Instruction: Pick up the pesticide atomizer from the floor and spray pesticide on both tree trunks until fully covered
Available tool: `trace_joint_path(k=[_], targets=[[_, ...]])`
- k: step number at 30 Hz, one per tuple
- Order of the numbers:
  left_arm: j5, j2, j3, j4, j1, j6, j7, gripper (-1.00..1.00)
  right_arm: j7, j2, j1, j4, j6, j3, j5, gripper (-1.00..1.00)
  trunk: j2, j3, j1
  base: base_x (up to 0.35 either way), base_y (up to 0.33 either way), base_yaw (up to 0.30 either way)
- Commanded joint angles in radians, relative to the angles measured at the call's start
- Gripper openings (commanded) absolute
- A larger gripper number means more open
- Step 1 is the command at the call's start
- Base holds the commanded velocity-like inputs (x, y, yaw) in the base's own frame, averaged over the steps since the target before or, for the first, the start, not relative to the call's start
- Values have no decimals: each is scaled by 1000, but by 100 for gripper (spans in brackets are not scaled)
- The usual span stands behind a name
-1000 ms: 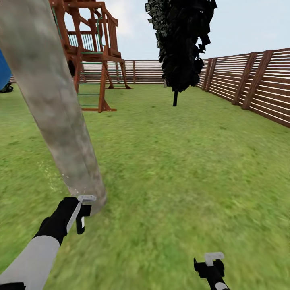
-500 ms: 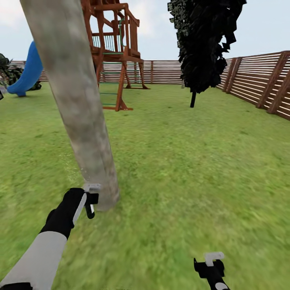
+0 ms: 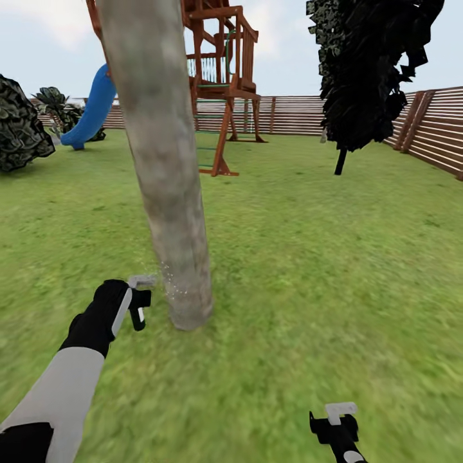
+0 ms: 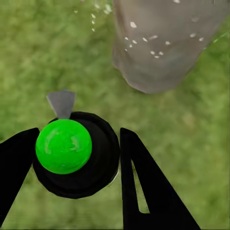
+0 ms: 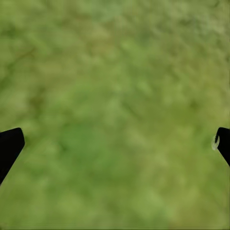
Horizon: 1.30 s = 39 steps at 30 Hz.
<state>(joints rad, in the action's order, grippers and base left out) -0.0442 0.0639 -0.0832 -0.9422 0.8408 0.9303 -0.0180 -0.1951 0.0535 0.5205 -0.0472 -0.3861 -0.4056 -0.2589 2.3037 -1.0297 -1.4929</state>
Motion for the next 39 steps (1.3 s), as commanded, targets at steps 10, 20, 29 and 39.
trace_joint_path(k=[10, 20, 29, 39], targets=[[8, -19, 5, -1, 5, 1, 3, -100, -4, 5, 0, 1, -2, -9, -7, 100, 0, -1, 0, 97, -174, 32], [10, -19, 4, -1, 3, 1, 3, -100, -4, 3, 0, 0, -2, -9, -7, 100, 0, -1, 0, 45, -266, 0], [10, -19, 3, -1, 0, 1, 3, -100, -3, 2, 0, 0, -2, -9, -8, 100, 0, -1, 0, 0, -273, 0], [10, -19, 4, -2, 7, 2, 2, -100, -3, 2, 0, 0, -2, -9, -8, 100, 0, -1, 0, 1, -273, 90]])
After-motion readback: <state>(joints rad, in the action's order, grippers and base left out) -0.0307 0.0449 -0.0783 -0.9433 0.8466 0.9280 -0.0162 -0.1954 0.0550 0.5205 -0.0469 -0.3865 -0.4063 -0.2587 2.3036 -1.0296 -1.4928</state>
